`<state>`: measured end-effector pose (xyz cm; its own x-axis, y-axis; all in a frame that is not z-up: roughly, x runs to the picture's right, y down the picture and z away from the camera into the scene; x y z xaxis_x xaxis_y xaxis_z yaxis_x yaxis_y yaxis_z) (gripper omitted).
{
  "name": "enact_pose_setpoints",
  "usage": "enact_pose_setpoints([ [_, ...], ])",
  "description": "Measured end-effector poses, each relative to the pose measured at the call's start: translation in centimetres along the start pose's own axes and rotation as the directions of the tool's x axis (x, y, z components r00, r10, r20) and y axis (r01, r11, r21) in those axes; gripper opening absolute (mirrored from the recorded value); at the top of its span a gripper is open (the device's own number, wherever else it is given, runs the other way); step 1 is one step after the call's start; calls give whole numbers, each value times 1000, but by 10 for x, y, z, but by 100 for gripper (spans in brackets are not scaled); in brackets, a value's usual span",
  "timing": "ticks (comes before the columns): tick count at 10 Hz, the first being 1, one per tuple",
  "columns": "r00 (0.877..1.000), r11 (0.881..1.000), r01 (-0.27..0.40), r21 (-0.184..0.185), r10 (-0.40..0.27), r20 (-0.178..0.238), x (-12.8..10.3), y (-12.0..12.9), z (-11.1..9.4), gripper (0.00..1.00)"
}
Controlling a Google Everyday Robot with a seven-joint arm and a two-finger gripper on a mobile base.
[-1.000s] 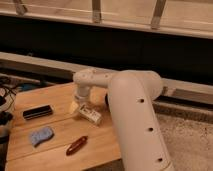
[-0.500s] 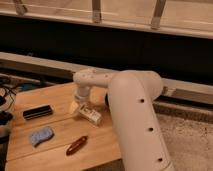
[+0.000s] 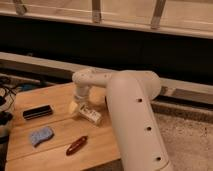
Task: Stand the bottle upright
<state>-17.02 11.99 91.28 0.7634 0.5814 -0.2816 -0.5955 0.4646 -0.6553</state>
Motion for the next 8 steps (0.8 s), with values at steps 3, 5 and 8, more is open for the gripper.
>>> enact_pose_setpoints([
  [3, 1000, 998, -6, 59, 5, 16, -14, 8, -1, 85],
  [5, 1000, 998, 1, 61, -2, 14, -19, 12, 2, 70],
  [8, 1000, 999, -3, 54, 3, -5, -17, 11, 6, 66],
])
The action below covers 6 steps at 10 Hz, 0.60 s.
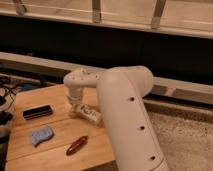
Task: Stand the bottle upright
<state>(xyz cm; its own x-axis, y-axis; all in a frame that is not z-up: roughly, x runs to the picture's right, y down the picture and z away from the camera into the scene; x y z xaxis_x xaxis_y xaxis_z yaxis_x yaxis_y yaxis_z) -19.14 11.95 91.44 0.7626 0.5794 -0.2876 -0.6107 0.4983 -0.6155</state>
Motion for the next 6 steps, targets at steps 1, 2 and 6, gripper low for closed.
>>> enact_pose_setpoints([
  [1, 1000, 1000, -2, -2, 2, -5, 2, -2, 1, 63],
  [2, 1000, 1000, -2, -2, 2, -6, 3, -2, -1, 55],
  [6, 1000, 1000, -18, -3, 18, -14, 9, -7, 0, 32],
])
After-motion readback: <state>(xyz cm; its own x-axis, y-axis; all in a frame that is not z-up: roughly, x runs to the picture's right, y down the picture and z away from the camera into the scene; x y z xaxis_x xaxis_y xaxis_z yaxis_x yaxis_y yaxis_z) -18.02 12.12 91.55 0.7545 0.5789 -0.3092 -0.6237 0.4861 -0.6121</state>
